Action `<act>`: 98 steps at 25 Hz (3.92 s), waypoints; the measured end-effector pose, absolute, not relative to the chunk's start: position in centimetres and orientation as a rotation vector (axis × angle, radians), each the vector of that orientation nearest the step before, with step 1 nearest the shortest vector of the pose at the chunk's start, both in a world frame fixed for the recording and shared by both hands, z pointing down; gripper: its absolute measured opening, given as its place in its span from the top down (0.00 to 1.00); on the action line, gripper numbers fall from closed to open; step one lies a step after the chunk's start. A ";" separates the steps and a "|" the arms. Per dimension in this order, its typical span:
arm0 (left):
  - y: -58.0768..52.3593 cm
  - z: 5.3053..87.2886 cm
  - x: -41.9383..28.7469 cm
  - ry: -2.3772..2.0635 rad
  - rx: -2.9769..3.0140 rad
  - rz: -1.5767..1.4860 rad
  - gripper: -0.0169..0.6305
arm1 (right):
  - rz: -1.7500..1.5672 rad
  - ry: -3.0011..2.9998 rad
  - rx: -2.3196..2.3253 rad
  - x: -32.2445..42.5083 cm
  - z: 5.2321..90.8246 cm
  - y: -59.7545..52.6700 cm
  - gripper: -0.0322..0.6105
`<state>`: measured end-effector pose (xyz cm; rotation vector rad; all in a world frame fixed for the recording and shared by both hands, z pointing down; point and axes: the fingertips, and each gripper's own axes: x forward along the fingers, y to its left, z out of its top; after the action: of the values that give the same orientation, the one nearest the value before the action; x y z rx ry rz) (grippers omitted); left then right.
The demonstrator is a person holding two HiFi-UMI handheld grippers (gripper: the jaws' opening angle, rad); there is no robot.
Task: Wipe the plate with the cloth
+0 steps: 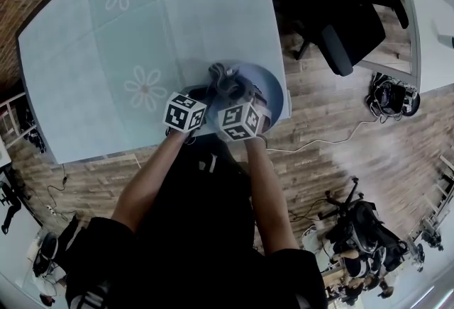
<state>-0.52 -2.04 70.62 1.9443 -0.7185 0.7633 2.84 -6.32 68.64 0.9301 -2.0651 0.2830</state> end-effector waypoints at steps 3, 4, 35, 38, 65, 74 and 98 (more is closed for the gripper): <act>-2.0 70.5 -0.5 -0.726 1.935 0.752 0.88 | 0.256 -2.044 0.945 3.7 68.5 -6.9 0.86; -2.0 70.5 -0.5 -0.727 1.932 0.750 0.89 | 0.246 -2.035 0.950 4.0 68.5 -7.0 0.86; -2.2 70.4 -1.1 -0.833 1.821 0.590 0.90 | 0.006 -1.553 0.698 16.5 69.3 1.7 0.86; -2.2 70.5 -0.9 -0.844 1.808 0.576 0.90 | 0.100 -1.587 0.685 16.1 69.4 3.8 0.86; -2.1 70.5 -1.0 -0.841 1.795 0.533 0.91 | 0.144 -1.831 0.563 3.2 69.6 8.2 0.86; -2.1 70.4 -0.8 -0.826 1.800 0.536 0.91 | -0.037 -1.781 0.543 2.4 69.7 6.0 0.86; -2.2 70.3 -0.9 -0.814 1.791 0.533 0.91 | -0.126 -1.764 0.681 5.9 69.1 -6.2 0.86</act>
<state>-0.87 -2.22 70.35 1.7909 -0.8136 0.5329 5.95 -6.19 69.10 0.6812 -1.7645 -0.1257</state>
